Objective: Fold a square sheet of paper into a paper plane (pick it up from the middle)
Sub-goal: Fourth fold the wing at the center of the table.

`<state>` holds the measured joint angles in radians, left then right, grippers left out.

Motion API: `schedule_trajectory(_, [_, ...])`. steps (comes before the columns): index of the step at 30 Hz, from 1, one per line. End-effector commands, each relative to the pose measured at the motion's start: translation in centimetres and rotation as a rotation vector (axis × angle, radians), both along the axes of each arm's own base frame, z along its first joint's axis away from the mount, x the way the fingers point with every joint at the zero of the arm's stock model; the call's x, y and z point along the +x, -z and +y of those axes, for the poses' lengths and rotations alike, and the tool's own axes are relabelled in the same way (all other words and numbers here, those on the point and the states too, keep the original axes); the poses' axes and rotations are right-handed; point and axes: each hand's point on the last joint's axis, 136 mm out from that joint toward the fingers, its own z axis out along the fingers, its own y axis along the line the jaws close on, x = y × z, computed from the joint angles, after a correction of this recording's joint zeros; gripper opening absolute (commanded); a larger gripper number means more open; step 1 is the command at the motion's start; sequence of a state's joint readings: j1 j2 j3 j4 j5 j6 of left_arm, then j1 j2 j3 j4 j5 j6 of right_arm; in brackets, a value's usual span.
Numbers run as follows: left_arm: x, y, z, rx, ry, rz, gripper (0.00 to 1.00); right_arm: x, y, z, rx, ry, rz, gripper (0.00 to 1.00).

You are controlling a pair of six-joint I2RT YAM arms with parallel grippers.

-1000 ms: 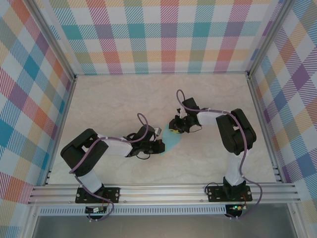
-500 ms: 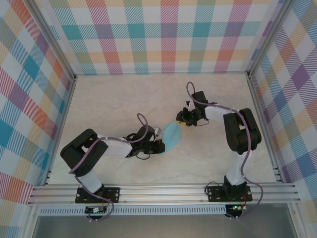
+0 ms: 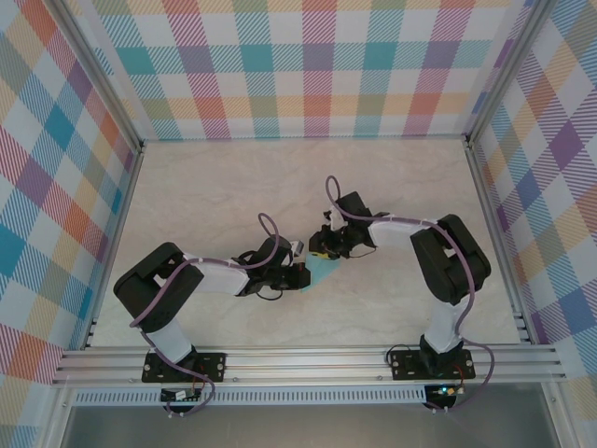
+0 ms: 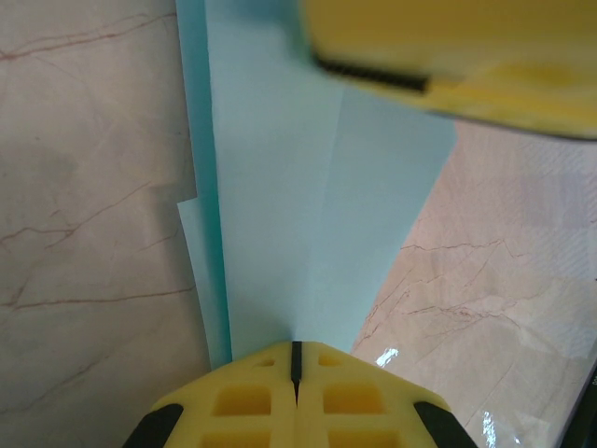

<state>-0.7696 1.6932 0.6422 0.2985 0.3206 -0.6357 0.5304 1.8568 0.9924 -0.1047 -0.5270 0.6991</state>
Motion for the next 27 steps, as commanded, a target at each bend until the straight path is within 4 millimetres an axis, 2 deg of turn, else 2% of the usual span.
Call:
schedule_trajectory(1, [-4.1,6.3,6.3,0.282,-0.045,0.191,0.03,0.0,3.2,-1.3,-0.073,0.047,0.050,0.22])
schedule_trajectory(5, [-4.6,6.4,6.5,0.290,-0.028,0.198,0.03,-0.3,5.2,-1.9,-0.125,0.046,0.080,0.19])
schedule_trajectory(9, [-5.4,6.1,6.6,0.287,0.009,0.209,0.03,-0.6,6.2,-2.8,-0.182,0.051,0.094,0.17])
schedule_trajectory(17, [-7.2,5.5,7.7,0.313,0.078,0.230,0.04,-0.4,6.3,-3.0,-0.201,0.051,0.090,0.17])
schedule_trajectory(22, [-8.2,5.4,7.4,0.290,0.122,0.258,0.04,-0.4,6.2,-2.9,-0.201,0.048,0.090,0.17])
schedule_trajectory(27, [-8.6,5.4,8.2,0.332,0.137,0.266,0.05,-0.4,6.1,-2.8,-0.195,0.042,0.094,0.17])
